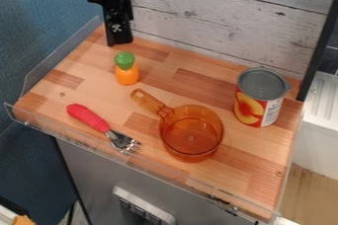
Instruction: Moved the red fork to the top left side of the table.
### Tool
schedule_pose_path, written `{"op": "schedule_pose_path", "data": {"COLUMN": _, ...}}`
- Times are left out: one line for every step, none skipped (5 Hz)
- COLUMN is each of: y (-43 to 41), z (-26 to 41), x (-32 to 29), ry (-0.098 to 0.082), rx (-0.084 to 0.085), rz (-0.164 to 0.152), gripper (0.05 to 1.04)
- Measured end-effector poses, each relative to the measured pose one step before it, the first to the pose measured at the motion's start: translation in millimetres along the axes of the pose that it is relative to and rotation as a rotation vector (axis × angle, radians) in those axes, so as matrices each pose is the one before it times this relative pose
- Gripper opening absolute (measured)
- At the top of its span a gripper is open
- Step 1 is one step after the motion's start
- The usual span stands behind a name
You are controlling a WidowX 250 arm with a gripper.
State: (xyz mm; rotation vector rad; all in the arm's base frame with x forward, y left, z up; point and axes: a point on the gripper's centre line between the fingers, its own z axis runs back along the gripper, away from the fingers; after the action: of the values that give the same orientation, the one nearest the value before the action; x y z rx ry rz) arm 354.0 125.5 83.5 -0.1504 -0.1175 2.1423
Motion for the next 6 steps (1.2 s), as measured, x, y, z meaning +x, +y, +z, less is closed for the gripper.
{"op": "schedule_pose_path", "data": {"y": 5.32, "z": -12.85, "x": 1.61, "ry": -0.0086, "rx": 0.0374, "rz": 0.0012, "gripper": 1.000}}
{"op": "schedule_pose_path", "data": {"y": 8.96, "z": 4.75, "x": 6.54, "ry": -0.0005, "rx": -0.0379, "rz": -0.0145, "gripper": 1.000}}
{"op": "schedule_pose_path", "data": {"y": -3.73, "z": 25.36, "x": 19.20, "ry": 0.0367, "rx": -0.0716, "rz": 0.0466, "gripper": 1.000}}
{"op": "schedule_pose_path", "data": {"y": 12.57, "z": 3.69, "x": 5.58, "ry": 0.0260, "rx": -0.0162, "rz": -0.0251, "gripper": 1.000}}
{"op": "schedule_pose_path", "data": {"y": 25.56, "z": -5.89, "x": 10.18, "ry": -0.0222, "rx": -0.0001, "rz": -0.0949, "gripper": 1.000}}
{"op": "schedule_pose_path", "data": {"y": 21.79, "z": -10.84, "x": 13.02, "ry": -0.0108, "rx": 0.0241, "rz": -0.0911, "gripper": 1.000}}
